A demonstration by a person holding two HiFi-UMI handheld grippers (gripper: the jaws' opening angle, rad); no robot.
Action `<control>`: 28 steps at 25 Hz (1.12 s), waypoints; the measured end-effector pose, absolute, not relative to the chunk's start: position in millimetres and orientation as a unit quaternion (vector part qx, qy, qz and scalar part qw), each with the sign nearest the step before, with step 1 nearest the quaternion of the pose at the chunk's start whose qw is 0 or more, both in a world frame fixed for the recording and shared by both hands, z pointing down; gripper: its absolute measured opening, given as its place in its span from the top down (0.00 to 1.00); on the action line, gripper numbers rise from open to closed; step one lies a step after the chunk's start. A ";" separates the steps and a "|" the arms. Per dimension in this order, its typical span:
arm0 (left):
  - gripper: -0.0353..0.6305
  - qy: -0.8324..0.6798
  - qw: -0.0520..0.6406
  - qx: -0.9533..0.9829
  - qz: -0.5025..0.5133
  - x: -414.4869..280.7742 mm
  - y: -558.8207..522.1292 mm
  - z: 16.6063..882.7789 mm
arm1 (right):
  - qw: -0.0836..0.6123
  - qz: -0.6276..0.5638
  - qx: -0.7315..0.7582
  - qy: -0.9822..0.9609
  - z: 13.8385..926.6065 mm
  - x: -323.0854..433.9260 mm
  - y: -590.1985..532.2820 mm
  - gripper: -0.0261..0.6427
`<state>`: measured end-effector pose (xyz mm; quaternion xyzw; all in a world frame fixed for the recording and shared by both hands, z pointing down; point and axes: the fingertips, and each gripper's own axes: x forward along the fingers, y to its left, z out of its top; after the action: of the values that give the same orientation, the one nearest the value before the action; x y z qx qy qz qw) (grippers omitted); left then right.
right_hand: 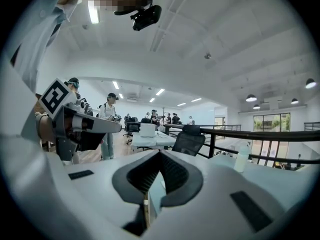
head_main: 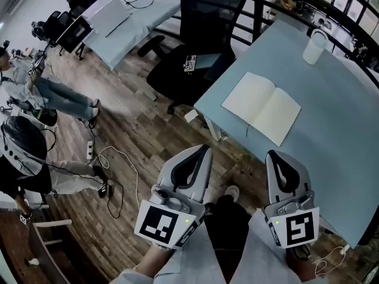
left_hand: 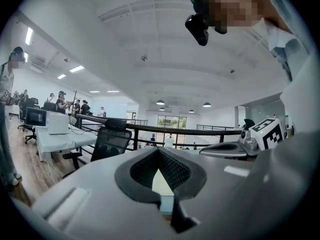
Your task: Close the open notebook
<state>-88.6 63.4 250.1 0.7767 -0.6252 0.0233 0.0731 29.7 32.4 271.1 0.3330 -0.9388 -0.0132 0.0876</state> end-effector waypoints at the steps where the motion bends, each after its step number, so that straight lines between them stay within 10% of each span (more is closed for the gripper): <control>1: 0.94 -0.622 0.075 0.779 0.026 -85.0 59.3 248.6 | 0.087 -0.010 0.338 -0.937 270.9 34.5 28.9 0.96; 28: 0.94 -0.497 0.076 0.864 0.040 -55.7 -63.6 251.8 | 0.087 0.064 0.487 -0.867 286.7 90.2 -48.3 0.96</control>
<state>-55.7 -63.6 251.8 0.8635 -0.4970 0.0401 0.0757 90.2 -48.3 286.7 0.4870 -0.8667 0.0641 0.0875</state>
